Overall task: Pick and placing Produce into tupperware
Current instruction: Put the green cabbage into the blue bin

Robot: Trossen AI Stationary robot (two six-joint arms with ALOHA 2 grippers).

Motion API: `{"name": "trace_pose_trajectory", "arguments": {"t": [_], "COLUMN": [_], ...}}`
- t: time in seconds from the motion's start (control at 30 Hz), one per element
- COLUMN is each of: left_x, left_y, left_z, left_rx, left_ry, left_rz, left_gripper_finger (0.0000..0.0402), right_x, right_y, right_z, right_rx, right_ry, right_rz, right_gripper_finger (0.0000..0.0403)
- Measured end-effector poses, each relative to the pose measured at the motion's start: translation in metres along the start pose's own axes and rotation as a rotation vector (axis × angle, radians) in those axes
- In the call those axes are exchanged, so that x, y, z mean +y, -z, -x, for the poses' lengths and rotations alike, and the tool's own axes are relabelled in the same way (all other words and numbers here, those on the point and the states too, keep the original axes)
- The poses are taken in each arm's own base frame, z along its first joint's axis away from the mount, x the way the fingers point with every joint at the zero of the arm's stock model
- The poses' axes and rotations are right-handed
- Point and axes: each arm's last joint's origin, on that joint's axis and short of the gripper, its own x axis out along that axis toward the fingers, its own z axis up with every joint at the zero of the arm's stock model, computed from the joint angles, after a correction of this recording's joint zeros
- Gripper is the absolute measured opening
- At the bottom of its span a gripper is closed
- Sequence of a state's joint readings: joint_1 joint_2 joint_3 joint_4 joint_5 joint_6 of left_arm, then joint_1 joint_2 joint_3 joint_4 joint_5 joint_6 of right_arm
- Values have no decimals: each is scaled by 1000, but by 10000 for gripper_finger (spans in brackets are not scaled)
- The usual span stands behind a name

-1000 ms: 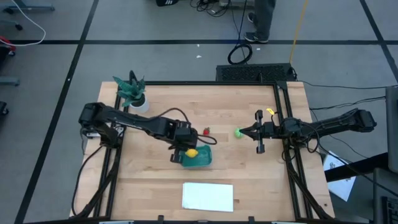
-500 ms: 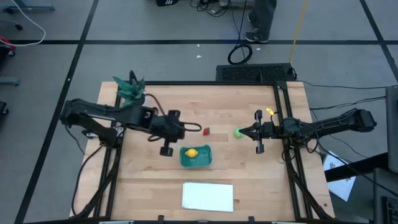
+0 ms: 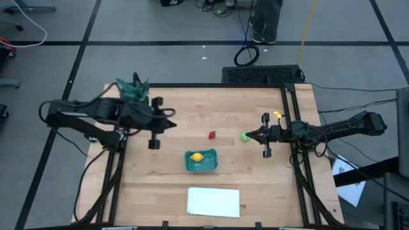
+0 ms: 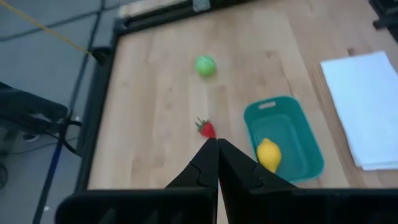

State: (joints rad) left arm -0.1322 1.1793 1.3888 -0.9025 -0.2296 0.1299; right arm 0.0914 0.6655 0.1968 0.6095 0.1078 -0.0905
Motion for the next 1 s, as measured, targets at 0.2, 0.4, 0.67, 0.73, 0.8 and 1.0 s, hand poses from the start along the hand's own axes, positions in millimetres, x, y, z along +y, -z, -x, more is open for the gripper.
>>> {"name": "trace_pose_trajectory", "arguments": {"t": [0.2, 0.4, 0.67, 0.73, 0.8, 1.0], "left_x": [6, 11, 13, 13, 12, 7], "left_y": [6, 14, 32, 39, 47, 61], "left_z": [28, 56, 80, 81, 81, 81], "left_rx": [-62, -141, -264, -275, -300, -466], "left_ry": [-17, -16, 3, 2, 1, 69], "left_rz": [15, -8, -4, 2, 14, 29], "left_gripper_finger": [5, 5, 5, 5, 5, 5], "right_x": [0, 0, 0, 0, 0, 0], "right_y": [0, 0, 0, 0, 0, 0], "right_z": [0, 0, 0, 0, 0, 0], "right_rx": [0, 0, 1, 1, 1, 1], "right_ry": [0, 0, 0, 0, 0, 0], "right_rz": [0, 0, 0, 0, 0, 0], "right_gripper_finger": [0, 0, 0, 0, 0, 0]}}
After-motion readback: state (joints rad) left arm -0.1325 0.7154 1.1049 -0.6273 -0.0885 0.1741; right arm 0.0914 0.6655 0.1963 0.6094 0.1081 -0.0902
